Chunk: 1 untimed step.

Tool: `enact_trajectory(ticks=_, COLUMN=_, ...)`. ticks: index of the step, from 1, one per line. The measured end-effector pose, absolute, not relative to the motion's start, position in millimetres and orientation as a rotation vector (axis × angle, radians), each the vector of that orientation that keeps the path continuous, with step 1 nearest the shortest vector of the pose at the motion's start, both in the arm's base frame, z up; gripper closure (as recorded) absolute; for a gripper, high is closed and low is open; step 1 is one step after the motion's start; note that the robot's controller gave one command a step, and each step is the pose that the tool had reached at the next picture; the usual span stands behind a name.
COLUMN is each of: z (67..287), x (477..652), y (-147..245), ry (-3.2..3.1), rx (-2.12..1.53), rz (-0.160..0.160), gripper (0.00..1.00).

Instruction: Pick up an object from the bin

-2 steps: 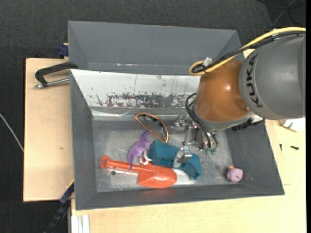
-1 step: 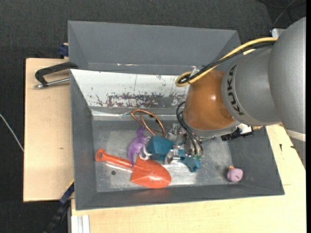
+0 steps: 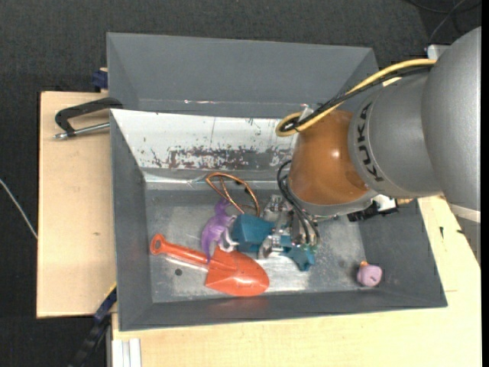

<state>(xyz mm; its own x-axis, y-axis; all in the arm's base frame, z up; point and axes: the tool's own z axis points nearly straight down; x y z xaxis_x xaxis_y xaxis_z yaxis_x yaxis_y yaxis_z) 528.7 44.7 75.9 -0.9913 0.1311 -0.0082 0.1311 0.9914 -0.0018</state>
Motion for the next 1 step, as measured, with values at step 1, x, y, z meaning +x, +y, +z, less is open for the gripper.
enact_trajectory(ticks=1, z=123.6, x=515.8, y=43.9, ry=3.13, rx=0.276, rz=0.002, gripper=0.0)
